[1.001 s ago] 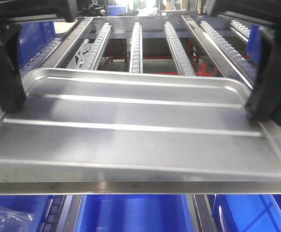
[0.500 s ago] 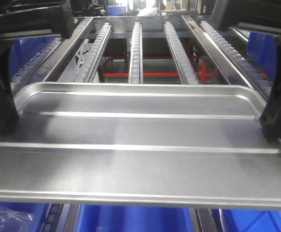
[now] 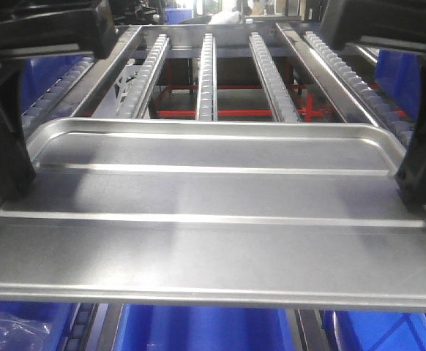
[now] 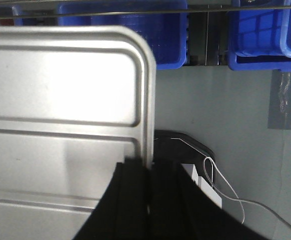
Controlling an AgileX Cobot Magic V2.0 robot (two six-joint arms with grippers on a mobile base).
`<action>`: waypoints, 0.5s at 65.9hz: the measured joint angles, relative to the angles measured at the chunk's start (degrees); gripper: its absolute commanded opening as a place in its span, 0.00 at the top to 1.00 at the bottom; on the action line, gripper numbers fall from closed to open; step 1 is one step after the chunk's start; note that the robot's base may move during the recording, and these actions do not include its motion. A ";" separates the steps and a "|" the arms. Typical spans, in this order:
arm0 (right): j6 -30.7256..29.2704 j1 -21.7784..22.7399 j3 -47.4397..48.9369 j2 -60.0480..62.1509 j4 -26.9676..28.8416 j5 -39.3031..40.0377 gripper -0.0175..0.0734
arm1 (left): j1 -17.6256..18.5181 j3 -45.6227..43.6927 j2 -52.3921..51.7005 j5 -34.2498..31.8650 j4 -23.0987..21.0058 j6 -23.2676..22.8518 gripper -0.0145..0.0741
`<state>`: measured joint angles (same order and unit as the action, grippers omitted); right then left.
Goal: Grab silver tray and stack on right shelf
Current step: 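Hold the tray level in both grippers while the base turns away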
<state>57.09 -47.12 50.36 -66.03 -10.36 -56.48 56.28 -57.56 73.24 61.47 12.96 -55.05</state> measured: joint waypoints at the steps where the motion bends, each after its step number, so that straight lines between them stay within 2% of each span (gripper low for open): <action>1: 0.00 0.00 0.00 0.00 0.00 0.00 0.74 | 0.00 0.00 0.00 0.00 0.00 0.12 0.95; 33: 0.03 0.00 0.00 0.00 0.00 -0.11 0.74 | 0.00 0.00 0.00 -0.08 0.12 0.50 0.95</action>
<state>57.12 -47.12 50.36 -66.03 -10.36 -56.59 56.28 -57.56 73.24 61.38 13.08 -54.55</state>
